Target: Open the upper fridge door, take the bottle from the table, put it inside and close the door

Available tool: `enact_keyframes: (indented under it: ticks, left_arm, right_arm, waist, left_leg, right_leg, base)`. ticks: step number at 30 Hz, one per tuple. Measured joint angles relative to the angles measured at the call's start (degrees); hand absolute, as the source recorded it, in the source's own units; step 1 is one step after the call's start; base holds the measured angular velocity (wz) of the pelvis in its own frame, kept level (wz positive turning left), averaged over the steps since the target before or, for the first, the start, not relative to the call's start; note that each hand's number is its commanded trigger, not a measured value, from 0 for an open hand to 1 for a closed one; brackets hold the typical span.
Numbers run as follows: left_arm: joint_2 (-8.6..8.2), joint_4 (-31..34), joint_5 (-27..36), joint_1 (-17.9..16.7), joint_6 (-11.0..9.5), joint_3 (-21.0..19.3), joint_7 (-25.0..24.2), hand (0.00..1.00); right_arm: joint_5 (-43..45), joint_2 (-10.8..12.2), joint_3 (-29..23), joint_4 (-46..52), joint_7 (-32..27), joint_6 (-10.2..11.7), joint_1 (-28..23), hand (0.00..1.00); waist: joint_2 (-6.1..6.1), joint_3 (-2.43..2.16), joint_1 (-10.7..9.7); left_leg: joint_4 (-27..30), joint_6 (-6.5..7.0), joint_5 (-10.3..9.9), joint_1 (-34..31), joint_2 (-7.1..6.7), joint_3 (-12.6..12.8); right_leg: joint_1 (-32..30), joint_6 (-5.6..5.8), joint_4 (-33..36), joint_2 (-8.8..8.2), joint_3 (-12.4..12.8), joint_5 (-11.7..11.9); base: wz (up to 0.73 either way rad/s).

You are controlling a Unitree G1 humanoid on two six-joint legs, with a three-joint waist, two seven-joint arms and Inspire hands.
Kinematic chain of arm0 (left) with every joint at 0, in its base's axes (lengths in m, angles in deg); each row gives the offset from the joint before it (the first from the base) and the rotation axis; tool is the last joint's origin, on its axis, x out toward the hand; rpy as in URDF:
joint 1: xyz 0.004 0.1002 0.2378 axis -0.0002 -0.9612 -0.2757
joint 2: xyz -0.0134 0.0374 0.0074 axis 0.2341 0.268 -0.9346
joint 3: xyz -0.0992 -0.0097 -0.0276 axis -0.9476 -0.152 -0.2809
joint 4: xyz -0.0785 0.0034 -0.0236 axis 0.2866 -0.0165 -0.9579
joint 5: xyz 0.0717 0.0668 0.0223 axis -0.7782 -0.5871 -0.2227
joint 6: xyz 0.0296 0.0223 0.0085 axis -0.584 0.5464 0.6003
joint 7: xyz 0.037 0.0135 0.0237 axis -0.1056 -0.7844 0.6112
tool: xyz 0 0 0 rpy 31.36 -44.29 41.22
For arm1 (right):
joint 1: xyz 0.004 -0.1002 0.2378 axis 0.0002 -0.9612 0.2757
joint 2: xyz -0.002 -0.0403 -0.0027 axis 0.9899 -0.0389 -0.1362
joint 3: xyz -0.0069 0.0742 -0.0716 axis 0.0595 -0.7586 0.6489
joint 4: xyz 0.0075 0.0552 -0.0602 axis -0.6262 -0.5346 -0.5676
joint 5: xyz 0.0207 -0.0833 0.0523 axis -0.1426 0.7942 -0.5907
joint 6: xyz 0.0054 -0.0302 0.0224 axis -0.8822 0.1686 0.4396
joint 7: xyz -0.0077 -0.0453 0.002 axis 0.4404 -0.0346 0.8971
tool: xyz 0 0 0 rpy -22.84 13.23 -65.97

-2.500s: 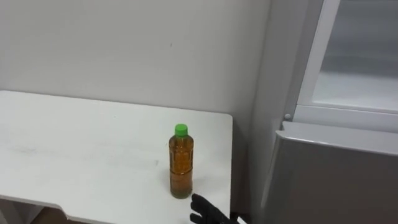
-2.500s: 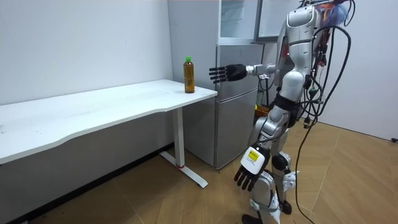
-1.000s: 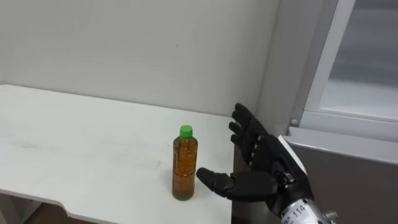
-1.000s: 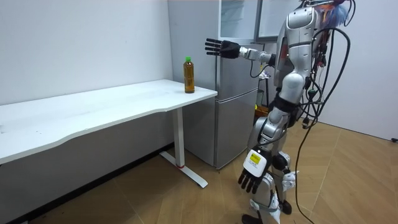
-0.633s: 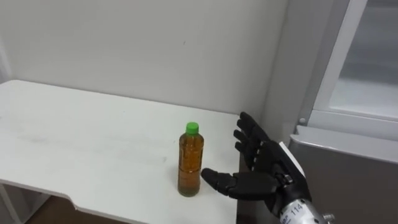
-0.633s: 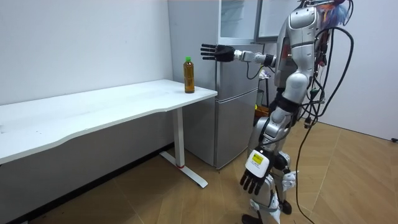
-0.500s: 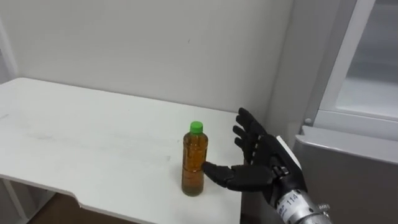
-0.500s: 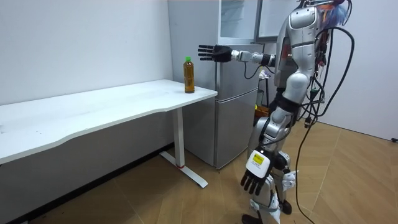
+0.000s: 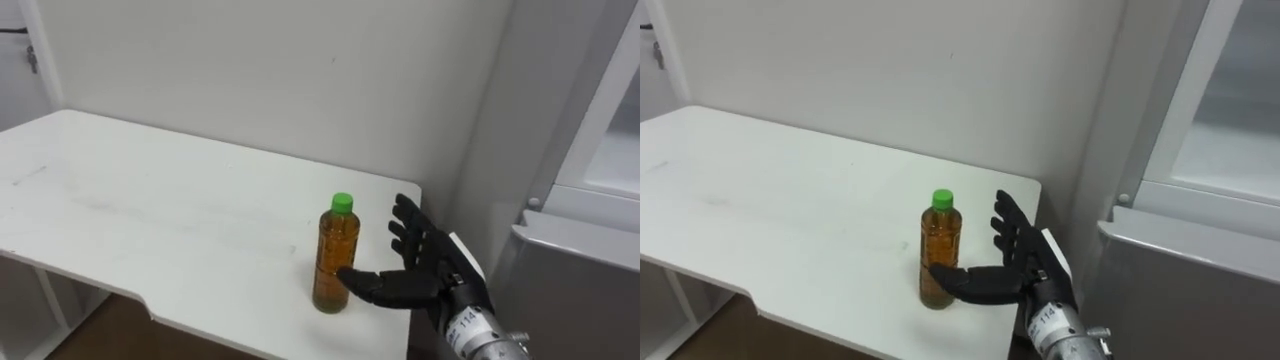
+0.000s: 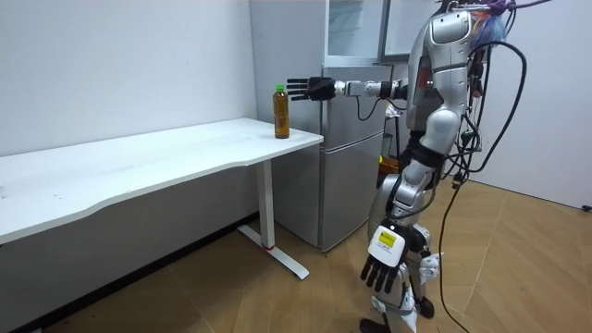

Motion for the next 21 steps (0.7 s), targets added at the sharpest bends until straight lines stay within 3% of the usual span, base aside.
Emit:
enact_keyframes:
  ticks: [6, 14, 21]
  left_arm:
    - [-0.41, 3.5, -2.6, -0.5, 0.7, -0.3, 0.3, 0.00]
    - [-0.55, 5.7, -4.1, -0.6, 2.3, -1.2, -0.2, 0.00]
    - [-0.50, 8.0, -4.1, -1.3, 2.8, -1.2, -0.8, 0.00]
  right_arm:
    - [1.0, 0.0, 0.0, -2.4, -1.6, -0.1, 1.5, 0.00]
    - [1.7, 0.0, 0.0, -6.5, -2.8, -2.4, 4.4, 0.00]
    - [1.3, -0.3, -0.2, -10.7, -4.5, -2.5, 7.2, 0.00]
  waist:
    - [-0.04, -0.04, 0.7]
    - [0.02, -0.07, 1.3]
    - [0.01, -0.11, 1.2]
  left_leg:
    - [0.0, 0.21, 0.1, 0.4, -0.27, -0.1]
    - [0.0, 0.31, 0.2, 0.3, -0.39, -0.4]
    - [0.0, 0.23, 0.4, -0.3, -0.54, -1.3]
  right_leg:
    - [0.6, 0.05, 0.0, -0.22, -0.1, 0.0]
    - [0.8, 0.11, 0.0, -0.35, -0.1, -0.1]
    - [0.8, 0.11, 0.0, -0.37, -1.8, -0.1]
  base:
    - [0.04]
    - [0.00]
    - [0.07]
